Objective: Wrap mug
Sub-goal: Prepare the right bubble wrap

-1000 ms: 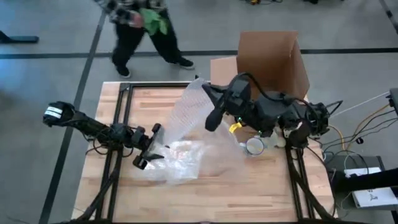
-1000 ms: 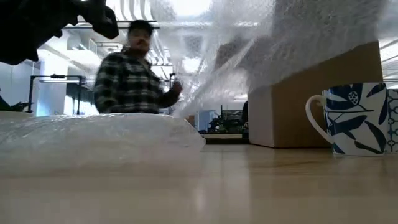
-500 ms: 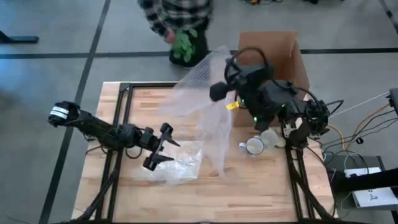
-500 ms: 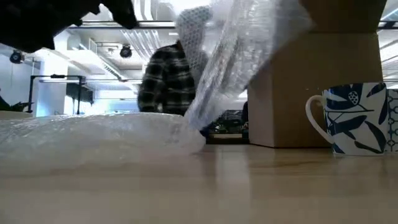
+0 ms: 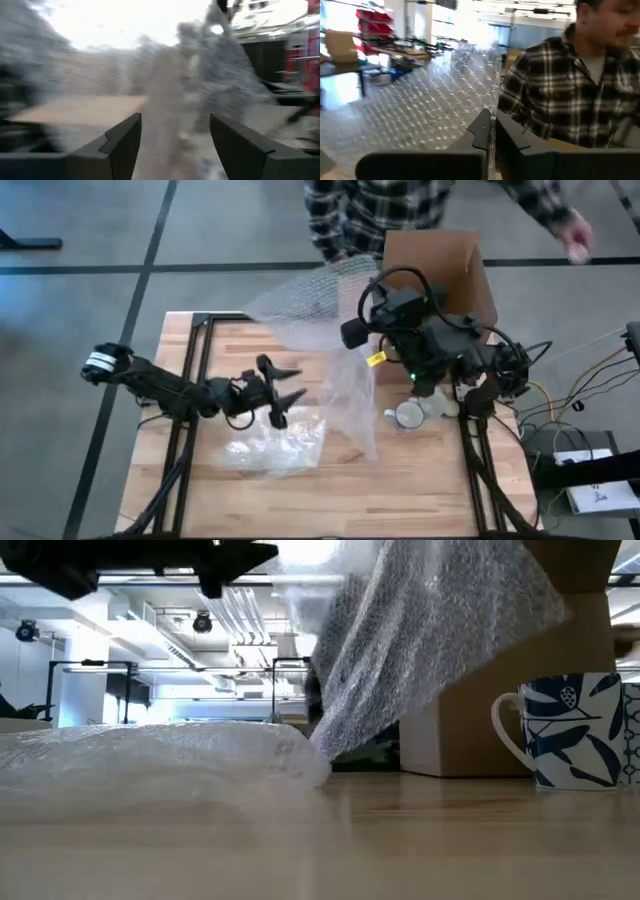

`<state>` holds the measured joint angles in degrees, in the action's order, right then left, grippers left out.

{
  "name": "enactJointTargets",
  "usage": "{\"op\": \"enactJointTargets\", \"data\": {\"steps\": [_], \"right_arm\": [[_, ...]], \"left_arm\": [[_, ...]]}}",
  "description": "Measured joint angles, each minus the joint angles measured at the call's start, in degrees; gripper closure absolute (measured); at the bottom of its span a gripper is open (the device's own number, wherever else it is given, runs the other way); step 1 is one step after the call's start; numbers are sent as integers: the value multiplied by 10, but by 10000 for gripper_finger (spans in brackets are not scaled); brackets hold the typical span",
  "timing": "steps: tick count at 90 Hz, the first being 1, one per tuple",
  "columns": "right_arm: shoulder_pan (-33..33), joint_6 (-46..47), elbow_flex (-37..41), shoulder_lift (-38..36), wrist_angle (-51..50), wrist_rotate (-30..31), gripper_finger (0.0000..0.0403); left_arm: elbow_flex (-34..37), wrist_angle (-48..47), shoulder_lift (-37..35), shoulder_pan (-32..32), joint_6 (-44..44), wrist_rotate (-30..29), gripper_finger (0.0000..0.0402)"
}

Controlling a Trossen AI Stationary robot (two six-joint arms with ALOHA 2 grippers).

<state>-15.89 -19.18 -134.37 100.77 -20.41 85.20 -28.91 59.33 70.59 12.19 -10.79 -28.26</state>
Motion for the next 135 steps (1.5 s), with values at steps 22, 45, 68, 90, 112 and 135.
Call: {"op": "enactJointTargets", "data": {"steps": [22,45,68,90,112,135], "right_arm": [[-1,-42,0,-6,-1,33,403],[-6,-69,0,-8,0,34,403],[-6,-91,-6,-10,0,37,403],[15,-104,-6,-31,-1,49,403],[38,-115,-7,-49,-3,48,403],[86,-150,-7,-75,-3,49,403]], "left_arm": [[-41,-206,-107,-39,10,43,171],[-82,-300,-149,-164,64,203,160],[-110,-274,-123,-225,100,369,149],[-126,-252,-97,-224,89,368,147],[-178,-256,-48,-225,88,368,158],[-259,-280,17,-236,104,368,153]]}}
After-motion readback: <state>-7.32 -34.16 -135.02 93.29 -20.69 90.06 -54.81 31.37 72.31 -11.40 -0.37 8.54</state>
